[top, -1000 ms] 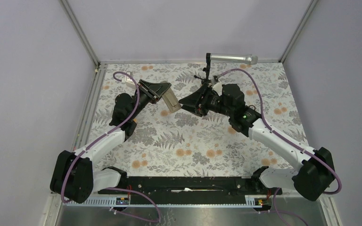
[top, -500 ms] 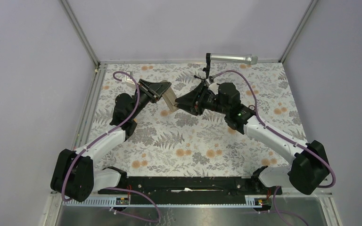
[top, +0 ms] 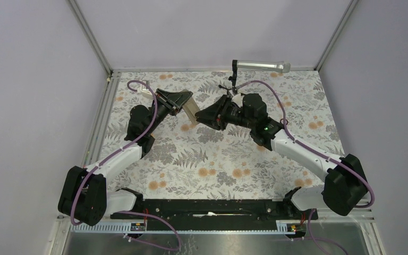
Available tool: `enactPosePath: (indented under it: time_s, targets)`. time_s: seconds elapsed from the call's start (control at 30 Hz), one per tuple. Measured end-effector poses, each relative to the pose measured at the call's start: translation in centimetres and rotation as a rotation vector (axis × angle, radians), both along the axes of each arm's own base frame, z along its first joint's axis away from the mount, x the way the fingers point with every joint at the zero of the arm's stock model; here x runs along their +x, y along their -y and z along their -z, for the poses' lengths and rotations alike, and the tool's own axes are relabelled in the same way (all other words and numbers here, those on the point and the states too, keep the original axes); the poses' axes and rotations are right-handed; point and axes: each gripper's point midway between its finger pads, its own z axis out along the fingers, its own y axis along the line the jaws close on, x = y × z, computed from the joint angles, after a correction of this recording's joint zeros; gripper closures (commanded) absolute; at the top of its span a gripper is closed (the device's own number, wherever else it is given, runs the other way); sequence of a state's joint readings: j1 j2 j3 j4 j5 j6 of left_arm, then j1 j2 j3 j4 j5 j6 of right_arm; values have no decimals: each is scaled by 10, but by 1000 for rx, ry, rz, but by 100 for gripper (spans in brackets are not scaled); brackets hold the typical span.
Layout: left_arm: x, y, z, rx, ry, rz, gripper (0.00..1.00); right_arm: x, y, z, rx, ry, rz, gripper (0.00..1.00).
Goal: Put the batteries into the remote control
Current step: Load the battery cover into the remote control.
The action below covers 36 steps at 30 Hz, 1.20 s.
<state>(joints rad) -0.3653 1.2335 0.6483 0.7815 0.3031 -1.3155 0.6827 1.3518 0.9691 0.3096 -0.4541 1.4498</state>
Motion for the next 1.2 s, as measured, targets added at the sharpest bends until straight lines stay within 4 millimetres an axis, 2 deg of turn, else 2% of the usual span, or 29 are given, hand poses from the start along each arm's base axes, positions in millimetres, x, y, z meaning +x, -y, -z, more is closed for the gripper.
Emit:
enactPosePath:
  time_s: [0.27, 0.47, 0.63, 0.8, 1.2]
  targets:
    - [4, -5, -2, -10, 3, -25, 100, 5, -5, 2, 13, 18, -3, 81]
    - [6, -8, -8, -24, 20, -38, 100, 6, -7, -7, 40, 44, -6, 90]
    - [8, -7, -2, -18, 5, -37, 100, 4, -9, -20, 86, 71, -15, 91]
    - [8, -5, 1, -15, -4, -27, 100, 4, -9, -25, 106, 75, -13, 91]
    - [7, -5, -3, -50, -18, -20, 100, 1, -8, -2, 66, -9, -9, 90]
